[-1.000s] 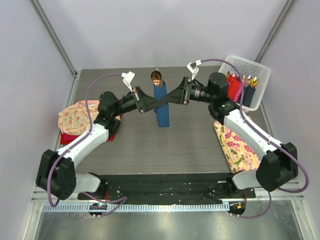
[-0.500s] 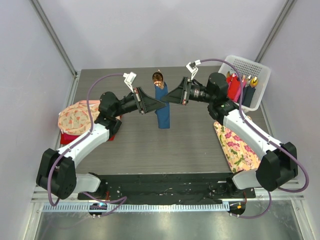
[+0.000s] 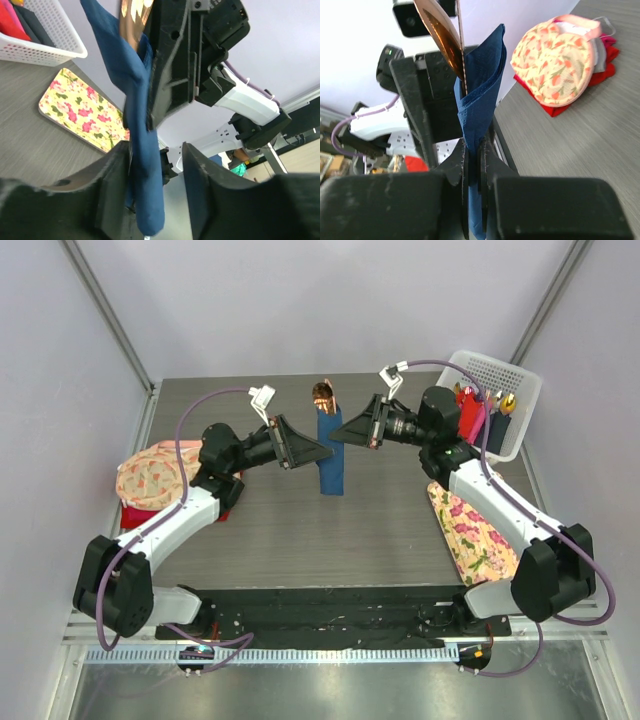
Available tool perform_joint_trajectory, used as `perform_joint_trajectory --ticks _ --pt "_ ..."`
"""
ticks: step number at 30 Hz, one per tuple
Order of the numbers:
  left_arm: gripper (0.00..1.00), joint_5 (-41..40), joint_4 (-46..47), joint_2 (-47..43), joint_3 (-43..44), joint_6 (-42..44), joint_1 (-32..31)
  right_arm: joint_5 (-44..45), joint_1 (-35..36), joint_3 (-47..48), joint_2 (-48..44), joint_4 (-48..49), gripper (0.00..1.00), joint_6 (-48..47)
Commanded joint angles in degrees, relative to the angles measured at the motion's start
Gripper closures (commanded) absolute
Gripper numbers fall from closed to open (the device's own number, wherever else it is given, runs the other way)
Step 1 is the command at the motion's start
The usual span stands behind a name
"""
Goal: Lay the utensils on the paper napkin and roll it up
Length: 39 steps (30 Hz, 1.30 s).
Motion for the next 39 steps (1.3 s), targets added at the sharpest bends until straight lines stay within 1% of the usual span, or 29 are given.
perform_joint_trajectory --ticks 1,2,3,4,5,7,8,11,12,14,15,16,18,19,20,21,22,25,27,29,30,33,37,39 --pt "0.47 -0.86 0.49 -0.29 0.67 0.86 0.27 0.45 -3.04 -1.40 -1.83 9.78 0.99 6.77" --pt "0.45 -1.12 -0.03 -0.29 0.67 1.03 0.35 0.36 -3.92 -1.84 -1.83 10.85 0.99 9.04" --pt "0.38 -1.30 -0.47 -0.46 0.58 1.30 0.27 0.28 -4.45 -2.54 -1.75 11.81 0.99 10.11" --pt "0.35 -1.47 -0.74 -0.47 0.41 1.30 0.53 0.28 -4.89 -2.90 -1.66 13.65 0.99 11.25" --pt "0.26 -1.74 -0.92 -0.55 0.14 1.39 0.71 0.28 -6.02 -3.34 -1.66 14.71 0.99 13.17" --pt "0.21 -2.35 -1.35 -0.55 -0.30 1.65 1.14 0.19 -7.35 -4.31 -1.66 16.21 0.99 14.33" --pt "0.15 -2.53 -1.70 -0.73 -0.39 1.82 1.32 0.10 -8.31 -4.66 -1.83 16.48 0.99 14.68" --pt "0.09 -2.53 -2.50 -0.99 -0.83 2.88 1.76 -0.42 -13.23 -6.06 -1.75 17.44 0.99 15.83" --pt "0.09 -2.36 -2.67 -0.91 -0.91 3.06 1.85 -1.38 -16.29 -6.33 -1.66 17.71 0.99 16.00" --pt "0.06 -1.83 -2.94 -1.08 -1.00 3.49 1.85 -2.18 -19.38 -6.42 -0.96 17.80 0.99 15.31" --pt "0.05 -1.65 -3.03 -1.08 -1.09 3.58 1.94 -2.97 -22.96 -6.42 -0.69 17.80 0.99 14.78" --pt "0.05 -1.22 -3.03 -1.17 -1.09 3.76 1.94 -3.41 -24.22 -6.16 -0.26 17.45 0.99 13.30" --pt "0.01 -0.95 -3.29 -1.08 -1.09 3.93 1.94 -4.72 -28.78 -5.11 1.67 17.62 0.99 12.84" --pt "0.00 -0.51 -3.38 -1.26 -1.09 4.20 1.94 -5.00 -32.54 -4.66 2.64 17.71 0.99 12.06" --pt "0.00 -0.33 -3.38 -1.26 -1.09 4.46 1.94 -5.35 -34.32 -3.36 3.52 17.71 0.99 11.70" --pt "0.00 -0.16 -3.47 -1.34 -1.09 4.55 1.94 -6.31 -35.99 -2.56 5.62 17.80 0.99 11.18" --pt "0.00 -0.07 -3.81 -1.35 -1.09 4.73 1.94 -6.84 -39.31 -1.51 6.85 17.37 0.99 9.34" --pt "0.00 0.19 -4.61 -1.35 -1.35 5.52 1.94 -7.72 -44.33 2.27 12.21 17.01 0.99 6.53" --pt "0.00 0.37 -4.52 -1.26 -1.44 5.87 1.94 -7.46 -46.28 5.96 16.94 15.26 0.99 4.41" --pt "0.00 0.46 -4.61 -0.99 -1.53 6.04 1.94 -7.46 -47.87 9.64 20.56 16.04 0.99 3.36" --pt "0.00 0.63 -4.70 -0.82 -1.53 6.13 1.94 -7.11 -48.22 11.06 23.88 15.35 0.99 2.83" --pt "0.00 0.72 -4.61 -0.55 -2.06 6.40 2.03 -6.32 -48.49 15.89 28.38 14.21 0.99 0.54" --pt "0.00 0.81 -4.70 0.23 -2.67 6.48 2.55 -4.56 -48.49 22.56 36.99 12.71 0.99 -2.36" --pt "0.00 1.07 -4.52 0.67 -2.85 6.48 2.99 -3.77 -48.49 24.77 39.20 9.65 0.99 -5.78"
